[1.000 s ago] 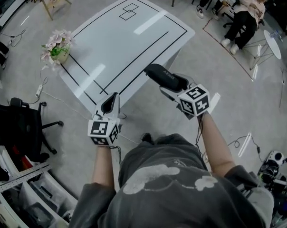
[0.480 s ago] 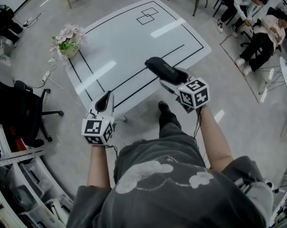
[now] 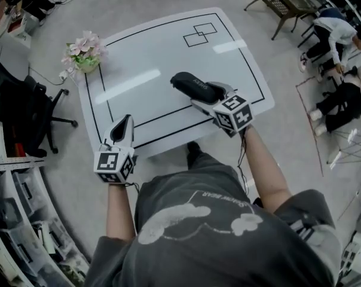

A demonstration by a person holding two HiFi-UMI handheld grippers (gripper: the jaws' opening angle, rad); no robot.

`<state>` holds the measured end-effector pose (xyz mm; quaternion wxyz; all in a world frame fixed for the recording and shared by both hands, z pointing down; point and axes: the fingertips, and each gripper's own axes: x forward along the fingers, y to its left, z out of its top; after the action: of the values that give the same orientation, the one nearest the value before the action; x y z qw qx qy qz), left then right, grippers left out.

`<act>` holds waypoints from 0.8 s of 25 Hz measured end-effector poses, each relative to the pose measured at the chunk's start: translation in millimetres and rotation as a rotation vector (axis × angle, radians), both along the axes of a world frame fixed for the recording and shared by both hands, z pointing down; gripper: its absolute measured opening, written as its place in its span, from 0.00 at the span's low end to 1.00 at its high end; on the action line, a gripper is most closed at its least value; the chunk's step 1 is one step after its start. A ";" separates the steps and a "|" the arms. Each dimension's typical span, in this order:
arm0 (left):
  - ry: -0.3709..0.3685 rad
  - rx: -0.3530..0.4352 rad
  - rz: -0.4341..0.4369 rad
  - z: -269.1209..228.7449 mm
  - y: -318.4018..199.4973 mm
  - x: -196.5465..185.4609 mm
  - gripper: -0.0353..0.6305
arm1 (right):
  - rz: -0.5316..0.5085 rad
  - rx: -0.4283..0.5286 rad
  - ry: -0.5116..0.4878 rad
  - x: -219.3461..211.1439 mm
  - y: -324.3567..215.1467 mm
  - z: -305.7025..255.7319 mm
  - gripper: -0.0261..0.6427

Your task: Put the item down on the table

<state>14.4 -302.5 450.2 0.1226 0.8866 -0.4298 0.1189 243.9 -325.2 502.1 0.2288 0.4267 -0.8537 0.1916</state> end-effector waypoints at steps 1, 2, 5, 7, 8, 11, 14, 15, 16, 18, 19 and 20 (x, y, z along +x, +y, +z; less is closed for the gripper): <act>-0.002 -0.002 -0.018 0.2 -5.0 5.5 0.06 | -0.043 -0.007 0.008 1.4 -9.6 3.2 0.53; -0.006 -0.003 -0.035 0.4 -9.1 10.9 0.06 | -0.089 -0.015 0.017 2.6 -18.0 6.3 0.53; -0.022 0.001 -0.081 0.0 -19.9 24.7 0.06 | -0.212 -0.045 0.060 6.7 -38.4 14.8 0.53; -0.034 0.003 -0.118 0.2 -26.4 28.9 0.06 | -0.284 -0.049 0.083 8.0 -52.1 19.0 0.53; -0.039 0.003 -0.138 1.0 -29.2 29.6 0.06 | -0.320 -0.048 0.085 6.9 -59.1 20.9 0.53; -0.061 0.004 -0.191 3.1 -39.3 30.5 0.06 | -0.437 -0.049 0.093 2.5 -76.8 29.2 0.53; -0.073 0.004 -0.237 5.8 -49.9 31.6 0.06 | -0.562 -0.051 0.129 2.3 -88.8 40.0 0.53; -0.075 0.002 -0.252 7.1 -52.7 31.9 0.06 | -0.599 -0.048 0.140 2.0 -92.6 42.7 0.53; -0.077 0.000 -0.266 8.7 -55.3 32.0 0.06 | -0.635 -0.043 0.151 1.3 -96.4 45.3 0.53; -0.081 -0.007 -0.287 12.1 -60.1 32.3 0.06 | -0.704 -0.031 0.175 -1.5 -103.7 51.4 0.53; -0.084 -0.012 -0.295 13.5 -61.9 32.8 0.06 | -0.739 -0.023 0.190 -2.9 -106.7 55.1 0.53; -0.086 -0.016 -0.301 14.5 -63.2 34.0 0.06 | -0.774 -0.015 0.206 -3.7 -108.9 58.4 0.53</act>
<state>48.4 -365.8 464.6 0.1274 0.8054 -0.5616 0.1405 240.1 -434.1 560.5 0.3718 0.0889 -0.9225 0.0538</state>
